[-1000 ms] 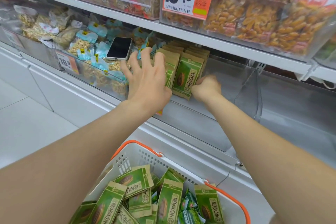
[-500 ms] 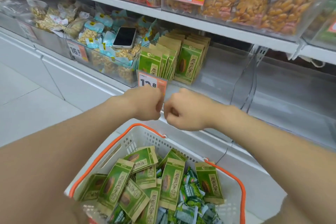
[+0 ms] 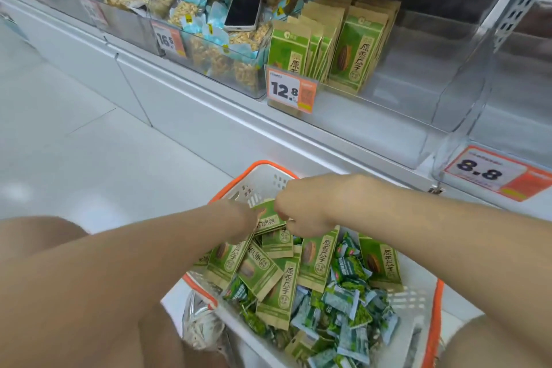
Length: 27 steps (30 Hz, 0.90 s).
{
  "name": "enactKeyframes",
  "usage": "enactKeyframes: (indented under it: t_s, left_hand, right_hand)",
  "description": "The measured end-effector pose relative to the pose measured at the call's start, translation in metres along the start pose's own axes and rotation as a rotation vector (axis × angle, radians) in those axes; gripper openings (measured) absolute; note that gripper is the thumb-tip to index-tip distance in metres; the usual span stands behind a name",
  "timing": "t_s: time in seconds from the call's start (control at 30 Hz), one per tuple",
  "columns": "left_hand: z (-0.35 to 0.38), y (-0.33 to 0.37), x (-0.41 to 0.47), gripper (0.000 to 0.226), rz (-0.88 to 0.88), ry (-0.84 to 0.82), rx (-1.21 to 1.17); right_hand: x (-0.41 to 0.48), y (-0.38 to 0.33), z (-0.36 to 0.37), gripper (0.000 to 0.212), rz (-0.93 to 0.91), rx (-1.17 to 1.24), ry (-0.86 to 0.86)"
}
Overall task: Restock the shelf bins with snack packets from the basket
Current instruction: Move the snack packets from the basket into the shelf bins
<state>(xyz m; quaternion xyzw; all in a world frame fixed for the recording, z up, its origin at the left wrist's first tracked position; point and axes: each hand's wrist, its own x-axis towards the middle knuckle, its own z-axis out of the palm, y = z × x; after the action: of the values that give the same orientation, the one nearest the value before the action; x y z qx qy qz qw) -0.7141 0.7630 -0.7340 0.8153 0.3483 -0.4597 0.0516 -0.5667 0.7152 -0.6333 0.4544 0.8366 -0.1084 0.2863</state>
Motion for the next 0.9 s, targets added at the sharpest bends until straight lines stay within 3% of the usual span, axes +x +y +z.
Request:
enactKeyframes:
  t_s: [0.1, 0.3, 0.5, 0.63, 0.77, 0.9]
  left_hand:
    - [0.029, -0.006, 0.006, 0.031, -0.072, -0.043, 0.012]
    - [0.032, -0.014, -0.003, 0.031, -0.055, 0.027, -0.164]
    - [-0.012, -0.021, -0.023, 0.023, -0.113, 0.248, -0.268]
    - [-0.053, -0.028, -0.042, 0.033, -0.153, 0.420, -0.380]
    - [-0.080, -0.043, -0.058, 0.029, -0.078, 0.598, -0.657]
    - [-0.104, -0.041, -0.082, 0.027, 0.003, 0.749, -1.030]
  right_hand:
    - [0.004, -0.004, 0.003, 0.018, -0.010, -0.026, -0.029]
    - [0.008, -0.010, 0.000, 0.021, -0.026, -0.017, -0.059]
    - [0.006, -0.008, -0.005, 0.021, -0.006, -0.012, -0.046]
    - [0.000, 0.003, -0.008, 0.016, 0.041, 0.015, -0.007]
    - [-0.011, 0.027, -0.007, 0.015, 0.128, 0.093, 0.113]
    - [-0.028, 0.050, -0.013, 0.041, 0.168, 0.253, 0.230]
